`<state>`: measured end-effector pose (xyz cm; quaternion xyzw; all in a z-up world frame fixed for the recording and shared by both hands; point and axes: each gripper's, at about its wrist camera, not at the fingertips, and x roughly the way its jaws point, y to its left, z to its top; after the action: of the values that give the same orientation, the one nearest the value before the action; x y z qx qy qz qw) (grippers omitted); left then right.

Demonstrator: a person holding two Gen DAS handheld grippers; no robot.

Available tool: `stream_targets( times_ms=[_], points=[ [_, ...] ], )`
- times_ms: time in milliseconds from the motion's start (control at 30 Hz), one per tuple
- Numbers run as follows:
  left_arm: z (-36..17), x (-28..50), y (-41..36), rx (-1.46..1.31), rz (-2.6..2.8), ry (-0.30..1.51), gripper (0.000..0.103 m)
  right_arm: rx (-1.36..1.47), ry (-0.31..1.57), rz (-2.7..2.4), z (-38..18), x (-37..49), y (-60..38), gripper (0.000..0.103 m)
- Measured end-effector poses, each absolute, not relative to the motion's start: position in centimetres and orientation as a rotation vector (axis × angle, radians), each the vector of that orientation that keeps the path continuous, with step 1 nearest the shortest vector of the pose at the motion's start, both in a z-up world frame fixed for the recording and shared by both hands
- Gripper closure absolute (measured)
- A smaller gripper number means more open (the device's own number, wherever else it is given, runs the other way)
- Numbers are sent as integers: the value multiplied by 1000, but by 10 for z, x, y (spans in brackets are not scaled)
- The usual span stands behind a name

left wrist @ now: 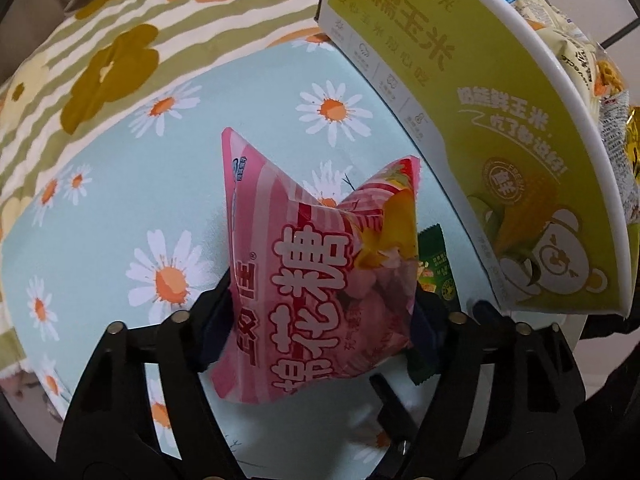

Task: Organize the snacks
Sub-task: 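Grasp the pink marshmallow bag with left tool while right tool grasps the green biscuit packet, then carry both held packets over the cardboard box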

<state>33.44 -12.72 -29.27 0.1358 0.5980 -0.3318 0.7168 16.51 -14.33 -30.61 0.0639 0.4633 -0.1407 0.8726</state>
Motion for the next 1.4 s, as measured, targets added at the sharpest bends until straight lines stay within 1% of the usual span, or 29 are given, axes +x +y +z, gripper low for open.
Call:
stream_targets(
  times_ms=[33,200,267,333,500,567,633,867,1033,1267,1400],
  points=[
    [-291,335,-126,305,-734,1315,39,141,972,-293,-307,166,-146,27],
    [-284,342,-114,301,-707,1296,40,140,976,-298,-306,177,-154,32],
    [-282,344,-108,296,-697,1295,40,126,988,-287,-309,182,-149,40],
    [-281,347,-102,286,-690,1297,40,118,989,-288,-310,185,-149,41],
    [-279,348,-91,261,-676,1304,40,112,983,-285,-310,199,-148,50],
    [-278,348,-88,252,-670,1305,40,100,980,-272,-308,205,-147,59],
    [-278,348,-86,246,-666,1305,40,90,978,-262,-309,209,-149,62],
    [-267,346,-74,218,-650,1284,40,107,960,-246,-303,203,-150,63],
    [-248,346,-62,199,-634,1251,40,98,935,-237,-284,201,-150,63],
    [-204,350,-30,147,-599,1183,40,94,873,-199,-235,188,-138,63],
    [-168,355,-17,102,-605,1132,40,117,825,-170,-192,189,-141,63]
  ],
)
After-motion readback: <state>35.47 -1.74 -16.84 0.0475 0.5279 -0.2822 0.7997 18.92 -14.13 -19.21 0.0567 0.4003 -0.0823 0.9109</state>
